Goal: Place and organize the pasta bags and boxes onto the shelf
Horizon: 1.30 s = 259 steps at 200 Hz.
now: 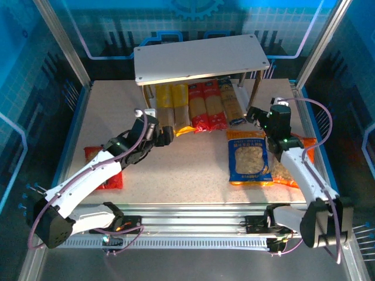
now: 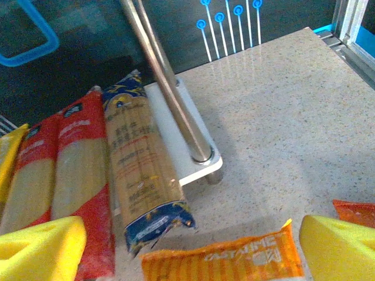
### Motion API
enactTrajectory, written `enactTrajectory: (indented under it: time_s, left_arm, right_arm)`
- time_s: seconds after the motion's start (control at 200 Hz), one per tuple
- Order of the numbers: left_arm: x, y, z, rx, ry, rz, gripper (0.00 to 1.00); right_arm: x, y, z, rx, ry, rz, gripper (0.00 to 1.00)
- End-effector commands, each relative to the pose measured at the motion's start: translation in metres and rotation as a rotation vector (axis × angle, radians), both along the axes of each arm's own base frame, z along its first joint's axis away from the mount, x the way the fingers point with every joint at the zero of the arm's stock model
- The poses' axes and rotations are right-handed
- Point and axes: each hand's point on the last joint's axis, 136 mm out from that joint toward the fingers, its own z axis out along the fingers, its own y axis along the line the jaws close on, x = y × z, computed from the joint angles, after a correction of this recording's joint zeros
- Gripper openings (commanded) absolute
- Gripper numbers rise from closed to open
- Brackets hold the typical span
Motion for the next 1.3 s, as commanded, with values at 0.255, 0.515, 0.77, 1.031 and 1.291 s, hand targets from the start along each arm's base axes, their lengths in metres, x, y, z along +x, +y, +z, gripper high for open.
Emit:
enactTrajectory:
  time_s: [0.255,0.515,0.77,1.031,1.291]
  left_arm:
    - [0.012,0.054,-0.013,0.007,-0.053,0.23,0.96]
    - [0.04,0.077,-0.017,-0.038,-0.121,0.319,0.95]
    - [0.074,0.065,-0.014,-0.074,-0.14,0.291,0.95]
    - [0.099,0.069,-0.023,-0.086,-0.141,0.324,0.94]
    - [0.12,0.076,-0.029,-0.077,-0.139,0.353,0.93]
  right_arm:
    - [0.067,-0.014,0.038,-0.026,-0.138,-0.02,0.94]
    - [0.09,-0.018,0.026,-0.033,-0.109,-0.02,0.93]
    - [0.108,-0.02,0.013,-0.033,-0.093,-0.02,0.93]
    - [0.128,-0.016,0.003,-0.024,-0.089,0.006,0.78]
    - [0.139,-0.011,0.001,-0.023,-0.107,0.034,0.66]
